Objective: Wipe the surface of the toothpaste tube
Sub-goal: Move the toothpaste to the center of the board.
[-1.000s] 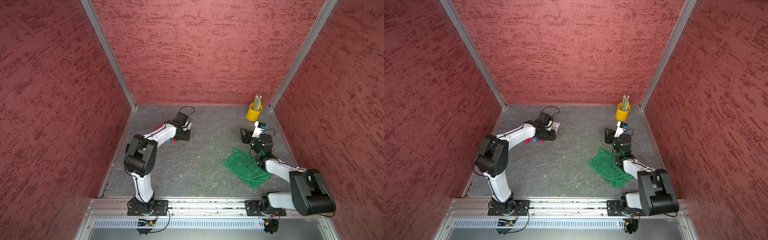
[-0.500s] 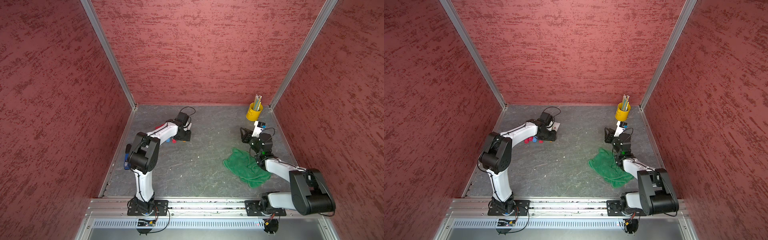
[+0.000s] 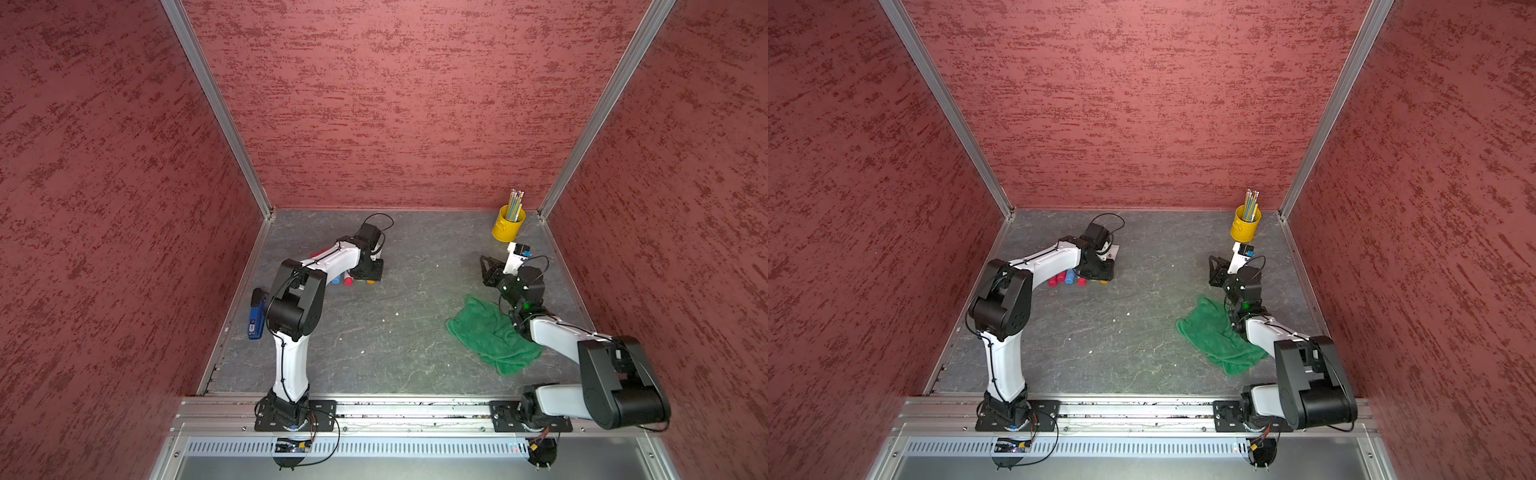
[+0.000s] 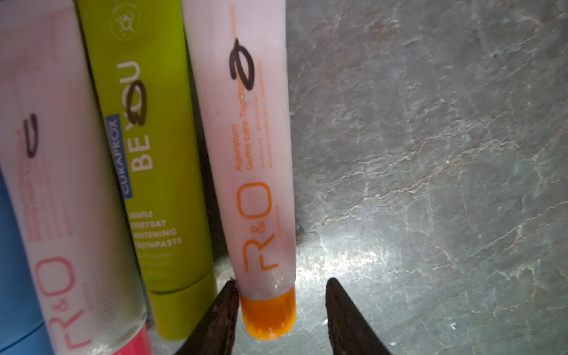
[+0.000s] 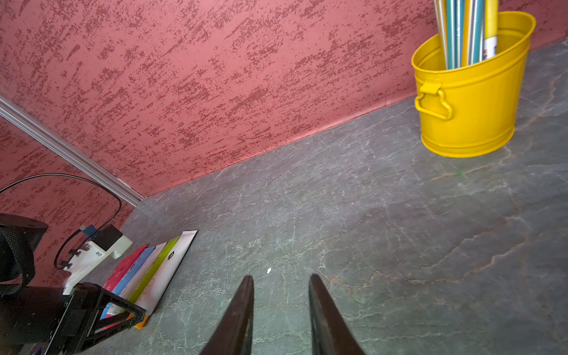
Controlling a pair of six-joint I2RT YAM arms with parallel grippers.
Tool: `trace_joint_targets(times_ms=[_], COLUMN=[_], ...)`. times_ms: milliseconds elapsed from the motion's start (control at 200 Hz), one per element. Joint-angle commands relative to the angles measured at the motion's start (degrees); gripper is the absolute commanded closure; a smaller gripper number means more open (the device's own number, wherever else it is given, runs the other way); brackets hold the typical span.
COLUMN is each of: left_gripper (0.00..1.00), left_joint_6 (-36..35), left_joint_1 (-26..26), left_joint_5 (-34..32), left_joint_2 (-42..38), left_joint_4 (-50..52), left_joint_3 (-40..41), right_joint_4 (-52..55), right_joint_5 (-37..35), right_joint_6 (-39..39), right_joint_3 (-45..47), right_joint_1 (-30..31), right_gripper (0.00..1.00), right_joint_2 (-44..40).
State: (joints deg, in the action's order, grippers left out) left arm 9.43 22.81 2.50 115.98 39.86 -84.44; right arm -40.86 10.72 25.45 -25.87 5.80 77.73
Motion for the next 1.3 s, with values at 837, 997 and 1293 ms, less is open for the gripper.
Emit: trace_joint_targets(times_ms=[837,997,1293], left_gripper=[0.82,0.82,0.82], left_joint_6=[6.98,8.73,10.16], left_joint_1=[23.33,28.51,35.85], left_joint_5=[-6.42,-6.05,-8.08], left_joint_2=[-21.49,-27.11,-27.72], left_joint_4=[-3.32,-5.51,-6.66], left_joint_3=[22.85,28.06,31.45], right_joint_4=[55.1,58.06,64.5], right_joint_5=[0.18,-5.09,-14.68], right_joint_6=[-3.03,1.14,12.27], right_joint_3=[-14.65,-10.63,-5.38], right_joint_1=[1.94,7.6,17.95], right_gripper=[0.41,0.45,0.51], right_joint_2=[-7.08,-10.82,-13.72])
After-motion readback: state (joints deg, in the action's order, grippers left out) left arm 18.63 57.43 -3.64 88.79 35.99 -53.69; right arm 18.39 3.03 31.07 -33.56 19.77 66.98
